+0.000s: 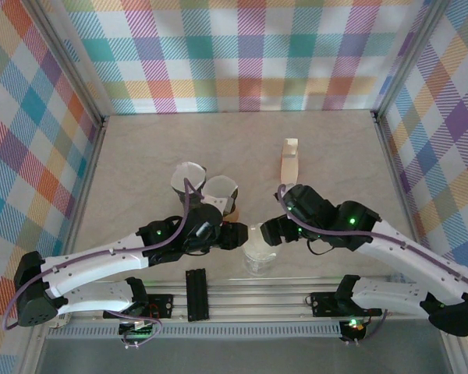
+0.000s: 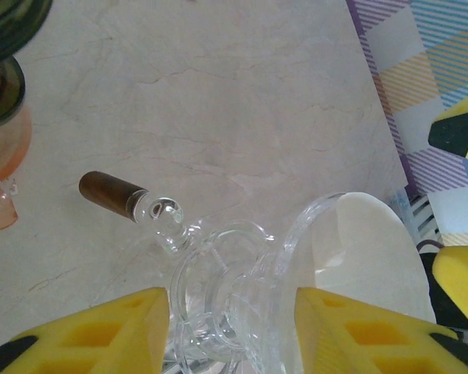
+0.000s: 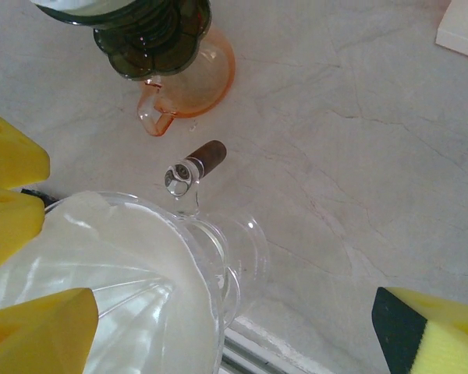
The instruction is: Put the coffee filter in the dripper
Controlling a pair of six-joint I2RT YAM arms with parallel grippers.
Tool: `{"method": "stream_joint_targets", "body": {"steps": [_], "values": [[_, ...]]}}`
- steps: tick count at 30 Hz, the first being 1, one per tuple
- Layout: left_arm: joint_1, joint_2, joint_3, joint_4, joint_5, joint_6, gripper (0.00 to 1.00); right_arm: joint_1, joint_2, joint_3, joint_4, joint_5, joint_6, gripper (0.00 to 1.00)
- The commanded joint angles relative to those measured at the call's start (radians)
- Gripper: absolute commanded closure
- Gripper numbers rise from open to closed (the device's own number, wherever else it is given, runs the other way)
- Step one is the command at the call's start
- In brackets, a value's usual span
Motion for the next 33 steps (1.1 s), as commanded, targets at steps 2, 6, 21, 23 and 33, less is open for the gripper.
{"method": "stream_joint_targets", "body": {"steps": [2,6,21,23,33], "values": [[-0.012,-0.057,-0.012,-0.009,-0.060,-0.009,0.45,-0.004,-0.056,0.016,0.020,0.030,0.013,0.08],[-0.012,-0.102,-0.011,-0.021,-0.091,-0.007,0.33,-0.004,-0.078,0.017,0.031,0.038,0.012,0.07],[0.021,-0.343,-0.027,-0.249,-0.305,-0.004,0.27,-0.005,-0.126,-0.044,0.043,0.106,0.049,0.07],[0.028,-0.381,-0.047,-0.261,-0.311,-0.009,0.27,-0.004,-0.135,-0.049,0.010,0.149,0.081,0.07],[0.036,-0.328,-0.067,-0.156,-0.167,0.031,0.25,-0.003,-0.119,-0.074,0.065,-0.067,-0.020,0.06]]}}
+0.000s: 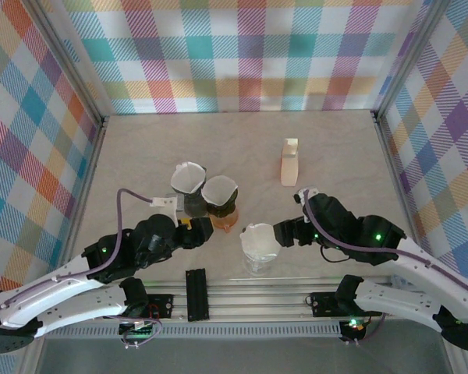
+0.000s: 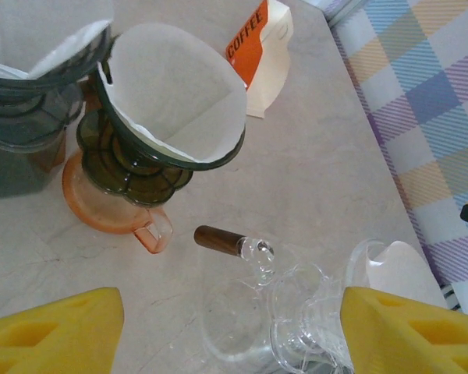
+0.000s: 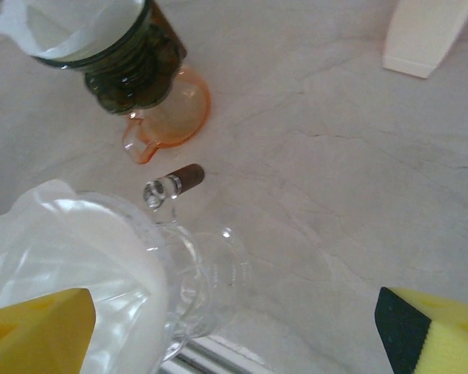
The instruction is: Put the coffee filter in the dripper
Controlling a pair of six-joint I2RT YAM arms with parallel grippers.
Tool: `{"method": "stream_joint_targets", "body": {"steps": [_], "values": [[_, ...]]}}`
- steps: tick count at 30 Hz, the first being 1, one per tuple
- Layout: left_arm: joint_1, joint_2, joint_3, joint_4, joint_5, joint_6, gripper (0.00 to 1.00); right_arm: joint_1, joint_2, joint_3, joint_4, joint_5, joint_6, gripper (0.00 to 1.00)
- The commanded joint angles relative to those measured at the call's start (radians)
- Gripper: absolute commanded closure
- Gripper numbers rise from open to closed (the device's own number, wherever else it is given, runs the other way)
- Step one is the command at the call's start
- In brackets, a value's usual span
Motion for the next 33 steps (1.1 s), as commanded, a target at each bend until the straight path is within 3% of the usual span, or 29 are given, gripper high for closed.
{"method": "stream_joint_targets", "body": {"steps": [1,8,14,27,33], "values": [[0.009,0.054,-0.003,0.088,0.091,0.035,0.24,-0.004,0.069,0.028,0.030,-0.130,-0.061,0.05],[0.003,0.190,-0.001,0.232,0.255,0.048,0.26,-0.003,0.209,0.048,-0.031,-0.162,-0.080,0.05],[-0.001,0.240,0.000,0.301,0.312,0.058,0.29,-0.004,0.290,0.056,-0.054,-0.161,-0.090,0.07],[-0.002,0.299,-0.004,0.337,0.367,0.060,0.40,-0.003,0.370,0.046,-0.054,-0.141,-0.089,0.07],[-0.002,0.316,-0.010,0.346,0.375,0.058,0.50,-0.003,0.385,0.030,-0.046,-0.130,-0.075,0.07]]}}
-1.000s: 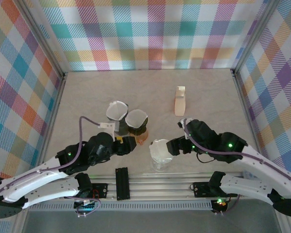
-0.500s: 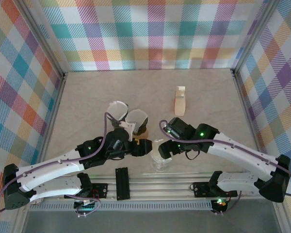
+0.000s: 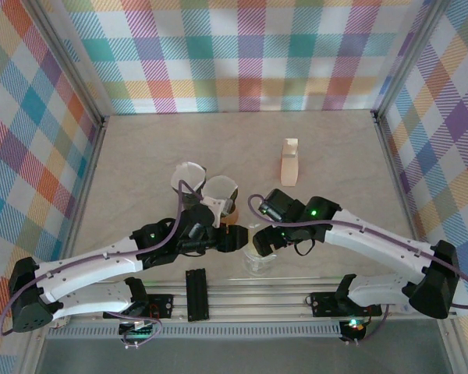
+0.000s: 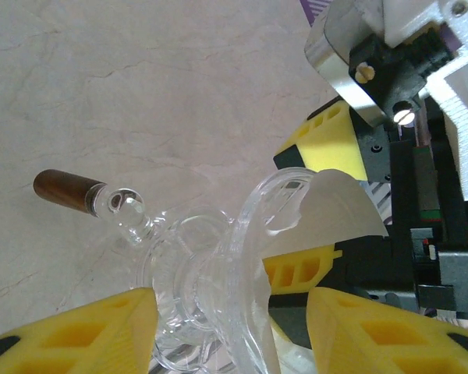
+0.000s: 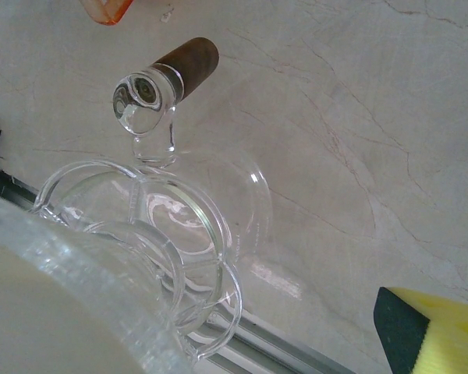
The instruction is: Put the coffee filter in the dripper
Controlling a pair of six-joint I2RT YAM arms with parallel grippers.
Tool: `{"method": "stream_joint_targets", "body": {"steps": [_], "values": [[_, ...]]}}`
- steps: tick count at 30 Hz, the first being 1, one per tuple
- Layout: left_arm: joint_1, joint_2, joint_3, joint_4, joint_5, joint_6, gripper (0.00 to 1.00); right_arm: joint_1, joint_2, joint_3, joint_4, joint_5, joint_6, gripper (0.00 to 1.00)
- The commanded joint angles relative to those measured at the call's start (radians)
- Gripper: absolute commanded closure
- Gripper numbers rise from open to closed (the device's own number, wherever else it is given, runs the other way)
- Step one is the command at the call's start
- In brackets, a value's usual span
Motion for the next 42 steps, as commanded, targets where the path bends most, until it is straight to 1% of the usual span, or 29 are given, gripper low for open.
{"method": "stream_joint_targets", "body": {"steps": [1,5,9,14,23,24,25,28,29,31,32,37,42], "values": [[-0.002,0.004,-0.011,0.037,0.017,0.016,0.52,-0.003,0.011,-0.001,-0.013,0.009,0.009,0.07],[-0.002,0.004,-0.017,0.032,0.016,0.015,0.59,-0.004,0.021,-0.006,-0.013,0.016,0.012,0.07],[-0.002,0.005,-0.024,0.037,0.020,0.012,0.61,-0.004,0.031,-0.011,-0.015,0.024,0.014,0.07],[-0.002,0.011,-0.031,0.032,0.018,0.008,0.68,-0.004,0.042,-0.017,-0.016,0.031,0.020,0.07],[-0.003,0.013,-0.036,0.033,0.012,0.001,0.71,-0.004,0.048,-0.025,-0.015,0.041,0.027,0.06],[-0.003,0.014,-0.036,0.032,0.009,-0.001,0.71,-0.004,0.043,-0.022,-0.015,0.042,0.027,0.06],[-0.003,0.011,-0.036,0.032,0.009,-0.002,0.68,-0.004,0.041,-0.020,-0.017,0.042,0.027,0.06],[-0.003,-0.002,-0.037,0.042,0.007,-0.005,0.54,-0.003,0.042,-0.018,-0.016,0.039,0.027,0.06],[-0.003,-0.006,-0.037,0.046,0.008,-0.005,0.52,-0.004,0.042,-0.021,-0.014,0.039,0.027,0.06],[-0.003,-0.008,-0.034,0.052,0.014,-0.006,0.51,-0.004,0.042,-0.027,-0.011,0.037,0.030,0.06],[-0.004,-0.006,-0.032,0.054,0.018,-0.005,0.52,-0.003,0.043,-0.030,-0.008,0.037,0.032,0.06],[-0.009,0.016,-0.026,0.037,0.024,-0.001,0.68,-0.004,0.042,-0.033,-0.001,0.037,0.034,0.06],[-0.013,0.013,-0.031,0.041,0.029,0.003,0.76,-0.003,0.039,-0.035,0.006,0.035,0.040,0.06]]}}
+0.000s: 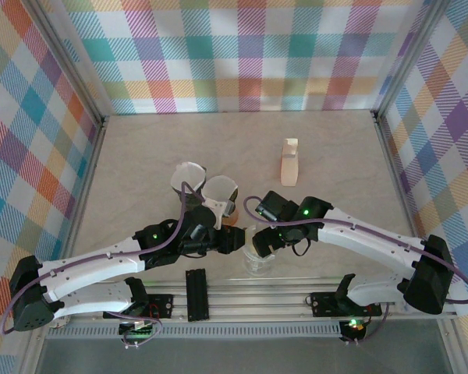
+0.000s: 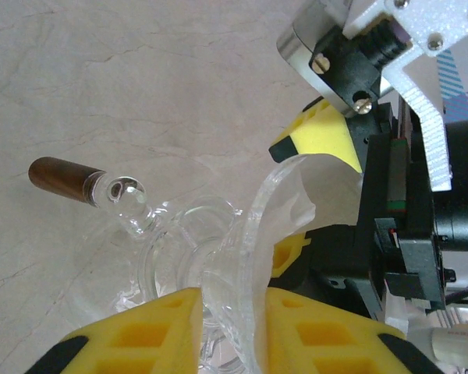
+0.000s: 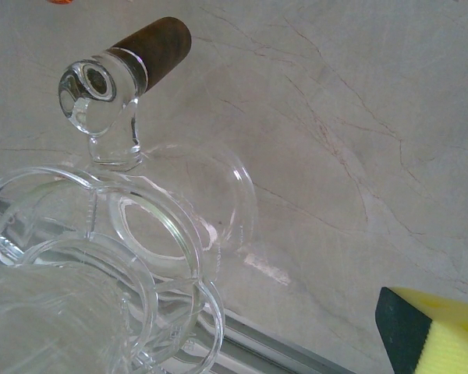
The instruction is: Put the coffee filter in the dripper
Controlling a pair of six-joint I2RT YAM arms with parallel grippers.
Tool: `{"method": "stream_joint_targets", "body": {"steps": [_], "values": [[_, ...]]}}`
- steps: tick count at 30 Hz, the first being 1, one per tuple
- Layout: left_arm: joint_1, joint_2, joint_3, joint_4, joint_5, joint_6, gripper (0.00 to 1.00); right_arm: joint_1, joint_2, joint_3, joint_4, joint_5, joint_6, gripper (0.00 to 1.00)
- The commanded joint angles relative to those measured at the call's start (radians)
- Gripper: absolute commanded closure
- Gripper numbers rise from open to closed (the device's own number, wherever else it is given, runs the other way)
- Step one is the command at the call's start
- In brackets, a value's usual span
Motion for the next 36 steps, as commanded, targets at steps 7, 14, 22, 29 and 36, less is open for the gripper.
{"method": "stream_joint_targets", "body": {"steps": [7,14,22,29,36], "values": [[-0.010,0.008,-0.005,0.019,0.010,0.014,0.80,-0.004,-0.048,0.012,-0.001,0.021,0.023,0.05],[-0.010,0.008,-0.006,0.020,0.005,0.012,0.76,-0.004,-0.052,-0.013,0.011,0.012,0.031,0.05],[-0.012,0.010,-0.008,0.019,0.002,0.008,0.76,-0.004,-0.032,-0.058,0.041,0.009,0.040,0.05],[-0.012,0.011,-0.008,0.021,-0.001,0.007,0.76,-0.003,-0.064,-0.012,0.019,0.025,0.028,0.04],[-0.012,0.013,-0.007,0.022,-0.003,0.007,0.76,-0.003,-0.158,0.026,0.010,0.051,0.015,0.03]]}}
